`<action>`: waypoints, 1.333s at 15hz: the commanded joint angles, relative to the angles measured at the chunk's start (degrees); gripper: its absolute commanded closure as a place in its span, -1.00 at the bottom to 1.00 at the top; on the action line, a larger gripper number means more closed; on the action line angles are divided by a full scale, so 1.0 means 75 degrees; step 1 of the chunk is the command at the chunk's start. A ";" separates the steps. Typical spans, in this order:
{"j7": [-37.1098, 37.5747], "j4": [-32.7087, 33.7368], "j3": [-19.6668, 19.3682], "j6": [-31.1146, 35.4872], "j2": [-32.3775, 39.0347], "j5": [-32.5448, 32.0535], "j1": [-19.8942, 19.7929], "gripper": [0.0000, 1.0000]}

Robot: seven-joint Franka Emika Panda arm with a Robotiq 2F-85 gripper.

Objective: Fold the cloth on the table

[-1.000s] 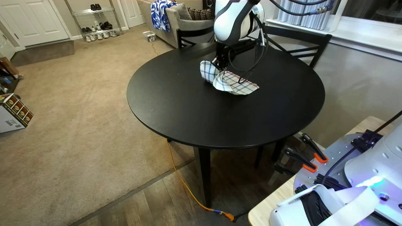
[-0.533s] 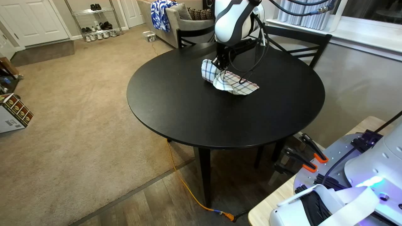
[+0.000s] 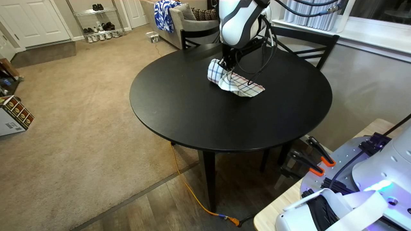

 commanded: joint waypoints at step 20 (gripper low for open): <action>0.2593 -0.0054 -0.1335 -0.0628 -0.0128 -0.2215 0.1154 0.99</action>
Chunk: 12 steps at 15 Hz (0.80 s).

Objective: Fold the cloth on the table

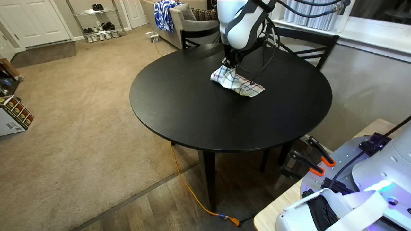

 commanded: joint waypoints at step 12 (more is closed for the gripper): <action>0.0720 0.0003 0.0254 -0.1759 -0.0200 -0.0995 0.0079 0.35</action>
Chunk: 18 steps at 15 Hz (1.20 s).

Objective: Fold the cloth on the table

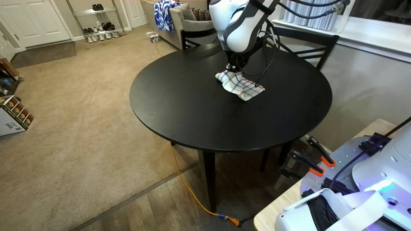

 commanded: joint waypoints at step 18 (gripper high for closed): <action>0.0052 0.0000 0.1413 -0.0177 -0.0218 0.0879 -0.1085 -1.00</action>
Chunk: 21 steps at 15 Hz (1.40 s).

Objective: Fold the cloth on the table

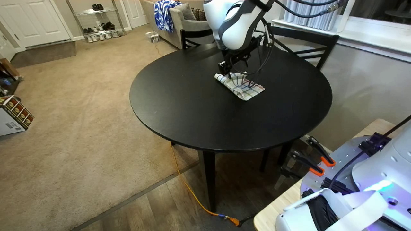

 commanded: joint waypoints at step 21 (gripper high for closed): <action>-0.1491 -0.0266 0.0593 0.0249 -0.0087 0.2303 -0.0323 0.30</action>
